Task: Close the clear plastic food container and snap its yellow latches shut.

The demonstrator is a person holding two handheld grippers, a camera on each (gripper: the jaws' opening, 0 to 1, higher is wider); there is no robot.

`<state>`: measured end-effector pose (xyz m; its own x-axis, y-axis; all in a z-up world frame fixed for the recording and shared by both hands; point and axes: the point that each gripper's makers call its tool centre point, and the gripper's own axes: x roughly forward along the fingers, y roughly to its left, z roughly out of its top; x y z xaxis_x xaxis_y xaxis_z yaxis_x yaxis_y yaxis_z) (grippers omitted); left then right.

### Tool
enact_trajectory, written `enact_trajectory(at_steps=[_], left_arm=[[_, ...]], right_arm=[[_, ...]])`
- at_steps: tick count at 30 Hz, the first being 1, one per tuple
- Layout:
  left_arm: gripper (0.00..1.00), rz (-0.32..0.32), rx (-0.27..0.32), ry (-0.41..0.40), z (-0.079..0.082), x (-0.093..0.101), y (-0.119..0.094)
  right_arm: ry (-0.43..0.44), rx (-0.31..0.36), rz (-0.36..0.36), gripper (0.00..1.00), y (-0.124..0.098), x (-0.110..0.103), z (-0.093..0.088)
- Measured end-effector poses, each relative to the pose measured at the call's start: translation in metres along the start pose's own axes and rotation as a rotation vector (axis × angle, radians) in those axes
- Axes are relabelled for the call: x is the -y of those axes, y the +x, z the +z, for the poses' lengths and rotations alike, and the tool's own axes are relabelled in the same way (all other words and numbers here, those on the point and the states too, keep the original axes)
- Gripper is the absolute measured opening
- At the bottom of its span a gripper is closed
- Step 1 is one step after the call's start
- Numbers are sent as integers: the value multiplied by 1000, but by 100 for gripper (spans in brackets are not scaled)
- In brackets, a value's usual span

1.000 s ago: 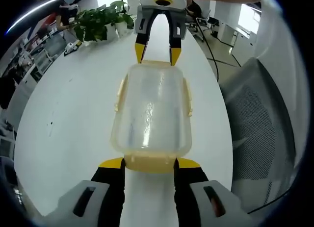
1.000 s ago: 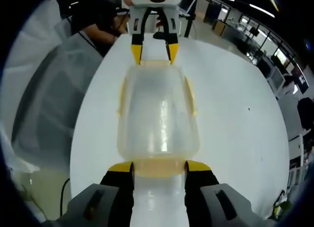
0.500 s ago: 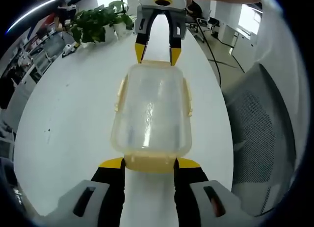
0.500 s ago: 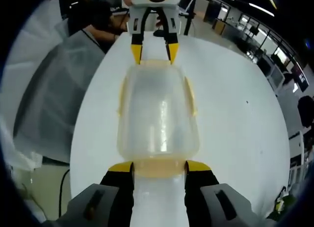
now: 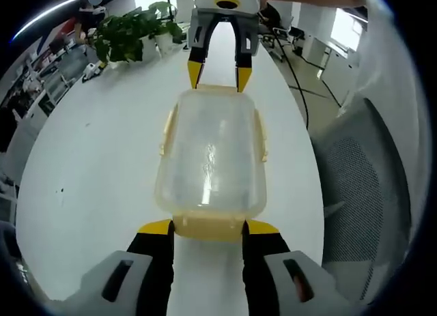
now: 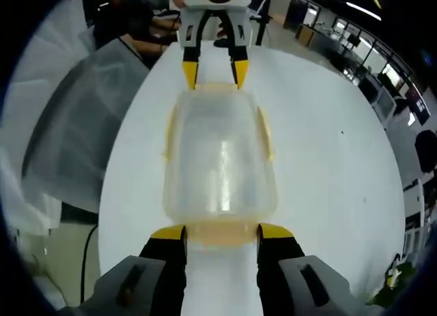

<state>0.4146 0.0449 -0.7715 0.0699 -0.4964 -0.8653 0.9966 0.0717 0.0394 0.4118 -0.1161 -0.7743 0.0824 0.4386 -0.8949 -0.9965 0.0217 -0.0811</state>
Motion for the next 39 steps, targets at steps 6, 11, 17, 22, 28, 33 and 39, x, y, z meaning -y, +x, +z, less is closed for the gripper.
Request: enact_trajectory(at_steps=[6,11,17,22,28,33,39], left_arm=[[38,-1,1,-4,9,0,4],[38,2,2,-5,16,-1,8],[38,-1,-10,-7,19,-1,15],[38,-8,-12,-12,19,-1,18],[38,-17,-9,-22,18,1,22],[38,-23,-9,-25,15,0,25],[38,-31,-7,-26,14,-2,27]], right_arm=[[-2,-4,6,38,-4,3,-10],[-3,-5,10,38,-6,5,-18],[3,-1,20,38,-5,4,-24],[9,1,27,39,-3,4,-27],[12,-6,40,39,1,3,-31],[11,-9,46,39,4,3,-31],[21,-12,57,39,8,5,-33]])
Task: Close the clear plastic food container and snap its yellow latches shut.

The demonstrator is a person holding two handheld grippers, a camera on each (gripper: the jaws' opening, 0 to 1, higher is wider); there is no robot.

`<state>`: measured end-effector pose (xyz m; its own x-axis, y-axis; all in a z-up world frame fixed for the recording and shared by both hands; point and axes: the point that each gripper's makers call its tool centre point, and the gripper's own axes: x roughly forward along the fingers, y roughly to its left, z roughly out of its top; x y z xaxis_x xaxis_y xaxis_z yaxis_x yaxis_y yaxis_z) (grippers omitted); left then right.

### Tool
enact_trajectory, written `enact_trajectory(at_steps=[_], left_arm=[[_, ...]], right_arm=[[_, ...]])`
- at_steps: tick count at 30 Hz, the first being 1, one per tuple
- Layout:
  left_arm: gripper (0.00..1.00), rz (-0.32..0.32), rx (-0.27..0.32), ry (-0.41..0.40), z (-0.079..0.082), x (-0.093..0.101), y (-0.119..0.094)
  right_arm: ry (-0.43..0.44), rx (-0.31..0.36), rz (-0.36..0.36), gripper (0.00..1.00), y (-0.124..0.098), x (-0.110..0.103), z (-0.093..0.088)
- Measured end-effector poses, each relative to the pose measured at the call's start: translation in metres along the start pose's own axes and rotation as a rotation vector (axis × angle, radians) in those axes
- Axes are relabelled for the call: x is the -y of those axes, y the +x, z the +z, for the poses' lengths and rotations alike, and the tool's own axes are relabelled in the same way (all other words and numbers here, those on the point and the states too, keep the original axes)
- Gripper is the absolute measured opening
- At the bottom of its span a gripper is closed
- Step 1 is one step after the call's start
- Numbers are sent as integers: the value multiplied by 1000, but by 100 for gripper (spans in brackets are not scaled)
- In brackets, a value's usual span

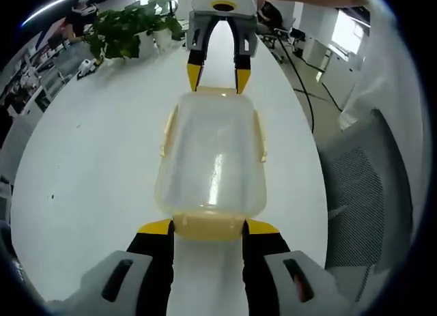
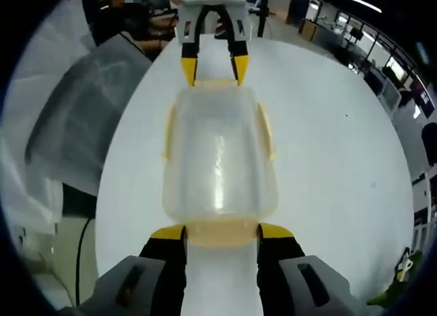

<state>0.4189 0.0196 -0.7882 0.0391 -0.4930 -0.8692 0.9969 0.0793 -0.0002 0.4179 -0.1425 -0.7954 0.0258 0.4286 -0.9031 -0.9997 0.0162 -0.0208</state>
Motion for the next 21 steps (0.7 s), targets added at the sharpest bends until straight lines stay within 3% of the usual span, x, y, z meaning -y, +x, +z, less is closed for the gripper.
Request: enact_trajectory(at_steps=[21], left_arm=[[38,-27,23,3,-3,-2,7]], right_arm=[[24,1,21,39,4,1,-3]])
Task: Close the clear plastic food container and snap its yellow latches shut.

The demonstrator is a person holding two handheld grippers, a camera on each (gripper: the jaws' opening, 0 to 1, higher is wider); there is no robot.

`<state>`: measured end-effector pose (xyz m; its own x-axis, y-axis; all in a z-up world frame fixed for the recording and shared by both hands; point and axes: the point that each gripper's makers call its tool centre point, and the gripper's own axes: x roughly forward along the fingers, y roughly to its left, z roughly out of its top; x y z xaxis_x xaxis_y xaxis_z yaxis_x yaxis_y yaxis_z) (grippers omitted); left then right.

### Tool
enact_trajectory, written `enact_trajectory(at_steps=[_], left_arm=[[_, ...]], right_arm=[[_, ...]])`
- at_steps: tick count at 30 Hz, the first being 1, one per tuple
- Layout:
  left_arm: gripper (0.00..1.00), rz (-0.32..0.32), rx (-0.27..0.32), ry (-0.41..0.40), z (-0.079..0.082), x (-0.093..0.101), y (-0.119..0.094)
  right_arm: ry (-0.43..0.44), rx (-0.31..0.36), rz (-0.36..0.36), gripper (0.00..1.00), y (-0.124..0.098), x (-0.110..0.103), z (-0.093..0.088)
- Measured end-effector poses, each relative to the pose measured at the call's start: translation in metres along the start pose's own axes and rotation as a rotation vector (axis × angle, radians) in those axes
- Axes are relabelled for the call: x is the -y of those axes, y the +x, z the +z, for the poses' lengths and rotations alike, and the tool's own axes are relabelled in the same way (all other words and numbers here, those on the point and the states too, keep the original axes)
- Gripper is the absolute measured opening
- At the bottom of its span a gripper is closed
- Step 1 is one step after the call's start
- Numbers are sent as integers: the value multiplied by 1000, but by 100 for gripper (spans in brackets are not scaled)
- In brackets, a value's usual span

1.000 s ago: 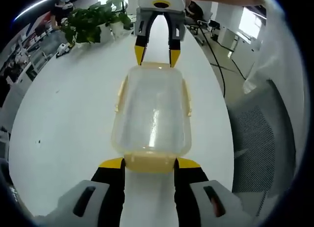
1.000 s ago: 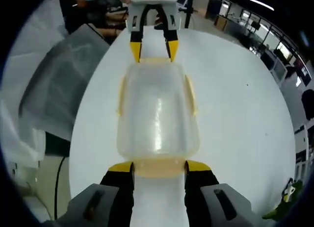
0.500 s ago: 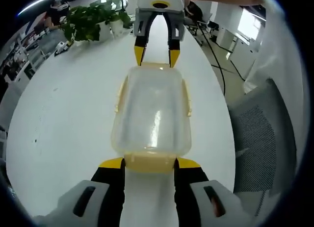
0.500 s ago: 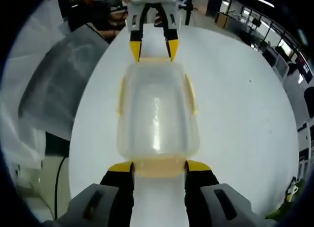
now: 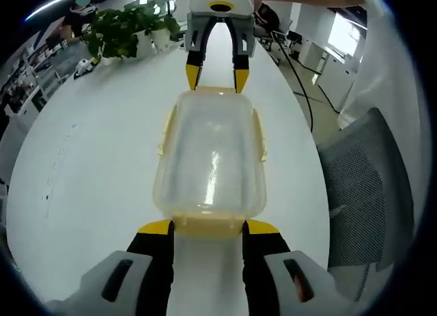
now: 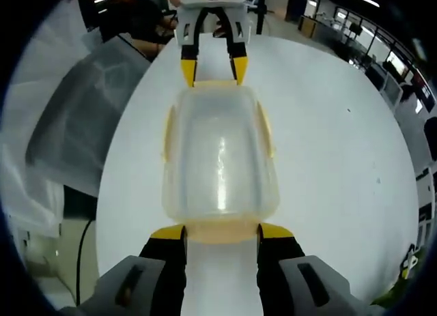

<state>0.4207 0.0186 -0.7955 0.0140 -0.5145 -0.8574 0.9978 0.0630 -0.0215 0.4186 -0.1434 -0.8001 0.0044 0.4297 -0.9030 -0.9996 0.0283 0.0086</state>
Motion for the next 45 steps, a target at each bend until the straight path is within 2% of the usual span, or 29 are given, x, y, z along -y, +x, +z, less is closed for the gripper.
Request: enact_trajectory(at_steps=[6,8,9,10,12,16,17,19,21,23,27,30,36,38,40,41,42,45], left_arm=[[40,3,11,-8,0,0,0],[42,-1,6,-26,-4,1,0],[46,4,-1,-29,-6,1,0],[50,8,-5,-29,-8,1,0],[51,14,-11,-34,-12,2,-2],[50,27,2,-64,-15,3,-10],[50,36,5,-73,-15,3,-11],[50,62,13,-105,-13,2,-16],[50,104,13,-110,-11,-1,-22],[50,159,11,-179,-12,-7,-28],[48,164,48,-262,-5,-7,-31],[47,170,46,-320,-5,-6,-31],[47,213,86,-484,0,-8,-30],[47,224,91,-561,1,-8,-29],[46,240,85,-616,0,-9,-30],[44,249,67,-615,-2,-9,-29],[44,247,63,-606,-1,-8,-28],[45,231,75,-724,-2,-2,-23]], right_arm=[[-20,-8,-11,40,1,1,-3],[-26,-31,-13,47,1,0,-8],[-22,-28,-18,52,1,0,-9],[-12,-24,-20,53,0,0,-9],[9,-18,-22,50,-3,0,-10],[41,3,-39,51,-9,-1,-6],[57,10,-45,51,-10,0,-5],[166,1,-75,50,-16,2,-6],[231,12,-90,48,-20,6,-4],[278,11,-85,45,-24,4,-2],[317,8,-91,44,-24,0,2],[371,-7,-104,44,-23,1,0],[546,14,-110,42,-21,1,5],[593,15,-118,42,-20,2,5],[646,19,-99,42,-18,-2,7],[677,29,-87,41,-17,-4,10],[714,44,-77,41,-15,-5,13],[766,30,-100,40,-12,-1,9]])
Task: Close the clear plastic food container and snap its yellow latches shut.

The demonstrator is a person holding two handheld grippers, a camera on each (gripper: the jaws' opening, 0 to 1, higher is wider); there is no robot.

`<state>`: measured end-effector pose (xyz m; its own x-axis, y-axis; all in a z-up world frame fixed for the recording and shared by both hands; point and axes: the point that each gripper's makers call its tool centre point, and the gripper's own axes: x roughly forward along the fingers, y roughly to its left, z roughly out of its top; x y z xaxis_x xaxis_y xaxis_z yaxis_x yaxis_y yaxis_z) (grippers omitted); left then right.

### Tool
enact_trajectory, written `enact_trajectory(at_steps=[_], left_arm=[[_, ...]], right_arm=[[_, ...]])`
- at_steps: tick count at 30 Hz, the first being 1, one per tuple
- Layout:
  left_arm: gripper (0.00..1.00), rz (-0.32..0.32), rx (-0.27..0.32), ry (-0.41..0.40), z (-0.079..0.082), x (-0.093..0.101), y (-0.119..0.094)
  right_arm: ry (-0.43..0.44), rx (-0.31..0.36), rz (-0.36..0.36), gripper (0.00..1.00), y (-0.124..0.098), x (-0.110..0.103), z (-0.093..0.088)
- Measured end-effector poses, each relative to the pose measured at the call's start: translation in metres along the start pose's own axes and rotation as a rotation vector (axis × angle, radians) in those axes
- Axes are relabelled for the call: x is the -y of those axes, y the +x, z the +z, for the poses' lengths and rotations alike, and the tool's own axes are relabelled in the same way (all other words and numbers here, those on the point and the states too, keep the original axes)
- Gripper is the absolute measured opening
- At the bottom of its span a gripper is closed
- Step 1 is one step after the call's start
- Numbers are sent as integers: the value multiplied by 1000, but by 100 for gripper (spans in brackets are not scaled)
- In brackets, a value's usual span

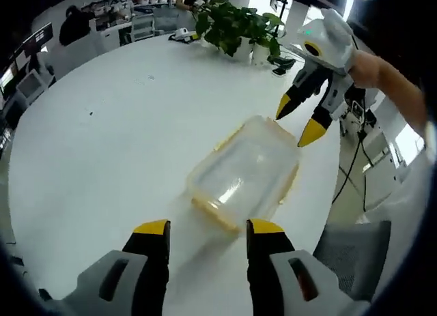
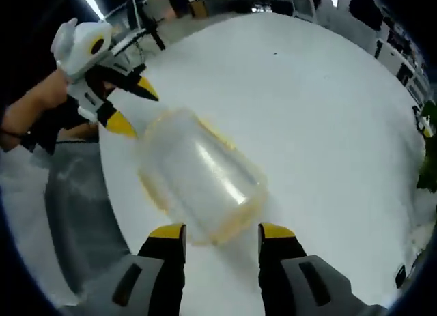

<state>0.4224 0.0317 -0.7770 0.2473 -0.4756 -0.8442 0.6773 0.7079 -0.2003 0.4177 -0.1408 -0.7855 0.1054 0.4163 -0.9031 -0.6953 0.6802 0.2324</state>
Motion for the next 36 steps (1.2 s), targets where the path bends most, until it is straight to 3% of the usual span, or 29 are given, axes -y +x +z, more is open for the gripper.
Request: enact_trajectory(at_steps=[6,10,13,16,23,28,36], left_arm=[[44,-12,-6,-127,-2,4,6],[45,2,-17,-155,-1,4,10],[44,-39,1,-296,5,13,14],[42,-20,-19,-286,3,10,18],[37,-51,-32,-360,3,16,26],[36,-61,-37,-363,2,16,27],[32,-48,-47,-349,2,18,28]], right_arm=[[145,33,-50,40,0,7,5],[179,34,-64,40,2,10,4],[225,55,-64,40,4,11,7],[266,72,-60,40,7,11,8],[360,97,-32,41,14,10,12],[409,92,-7,40,17,6,13],[424,108,-14,37,17,4,12]])
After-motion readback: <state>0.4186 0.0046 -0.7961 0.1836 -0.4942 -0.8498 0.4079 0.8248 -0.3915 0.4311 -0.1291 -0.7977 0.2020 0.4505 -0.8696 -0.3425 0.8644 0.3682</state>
